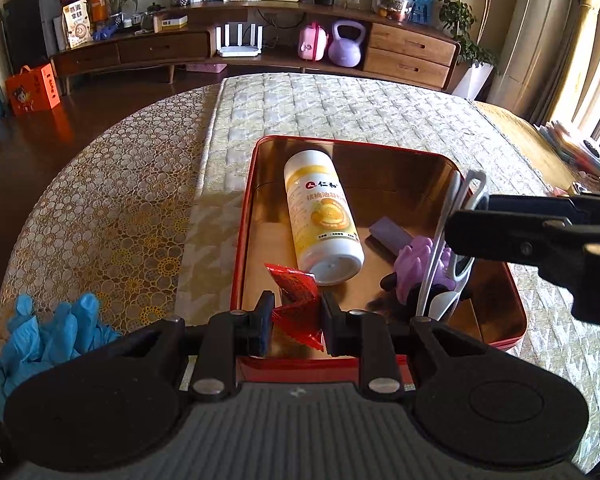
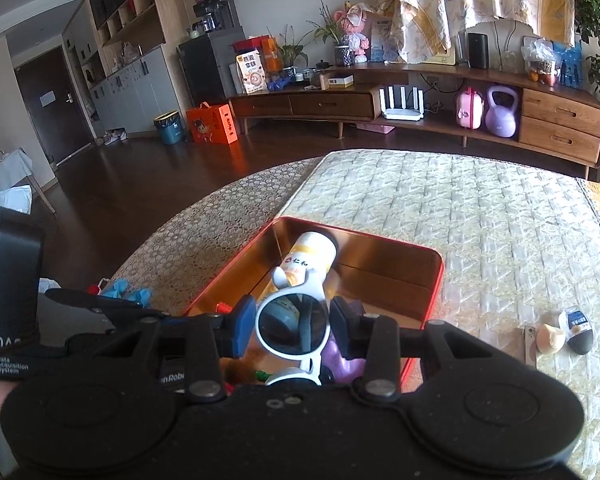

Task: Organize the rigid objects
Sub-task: 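Carry the red packet with the left tool while the right tool carries the sunglasses to the red tin, then release the red packet from the left tool while the right tool releases the sunglasses into the tin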

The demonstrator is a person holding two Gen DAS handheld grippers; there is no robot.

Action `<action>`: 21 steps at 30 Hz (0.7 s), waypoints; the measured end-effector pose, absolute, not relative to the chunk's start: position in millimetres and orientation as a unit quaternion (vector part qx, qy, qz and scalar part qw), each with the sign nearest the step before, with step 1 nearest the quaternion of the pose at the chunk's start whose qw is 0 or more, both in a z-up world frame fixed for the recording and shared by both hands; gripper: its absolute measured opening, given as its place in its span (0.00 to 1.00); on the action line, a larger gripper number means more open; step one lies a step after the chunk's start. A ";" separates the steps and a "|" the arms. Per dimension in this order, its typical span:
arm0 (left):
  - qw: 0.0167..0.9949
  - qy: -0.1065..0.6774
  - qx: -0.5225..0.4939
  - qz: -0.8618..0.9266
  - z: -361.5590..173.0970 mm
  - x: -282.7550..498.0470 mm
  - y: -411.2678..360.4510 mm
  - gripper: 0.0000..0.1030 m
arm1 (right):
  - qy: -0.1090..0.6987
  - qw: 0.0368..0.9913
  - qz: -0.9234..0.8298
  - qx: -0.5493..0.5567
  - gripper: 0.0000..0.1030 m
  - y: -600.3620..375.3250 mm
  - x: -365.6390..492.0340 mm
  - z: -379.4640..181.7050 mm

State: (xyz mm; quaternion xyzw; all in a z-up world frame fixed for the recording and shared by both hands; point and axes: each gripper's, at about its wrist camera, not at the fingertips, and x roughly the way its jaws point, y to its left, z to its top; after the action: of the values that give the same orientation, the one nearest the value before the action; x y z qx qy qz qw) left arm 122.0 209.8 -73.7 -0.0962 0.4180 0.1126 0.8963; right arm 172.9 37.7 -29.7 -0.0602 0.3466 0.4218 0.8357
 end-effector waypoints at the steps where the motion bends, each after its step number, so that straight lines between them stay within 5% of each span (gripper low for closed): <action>1: 0.896 0.418 -0.096 0.113 -74.6 123.0 210.0 0.23 | 0.354 0.834 0.421 -0.055 0.39 40.3 178.1 -31.5; 21: 0.897 0.422 -0.088 0.098 -83.3 134.5 204.0 0.23 | 0.417 0.823 0.385 -0.025 0.39 41.5 208.7 -63.4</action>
State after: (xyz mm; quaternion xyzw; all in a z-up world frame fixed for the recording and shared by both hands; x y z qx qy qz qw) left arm 134.5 204.0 -83.3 -0.0876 0.4218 0.0982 0.8971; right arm 208.7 41.5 -63.4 -0.0249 0.4170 0.3849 0.8230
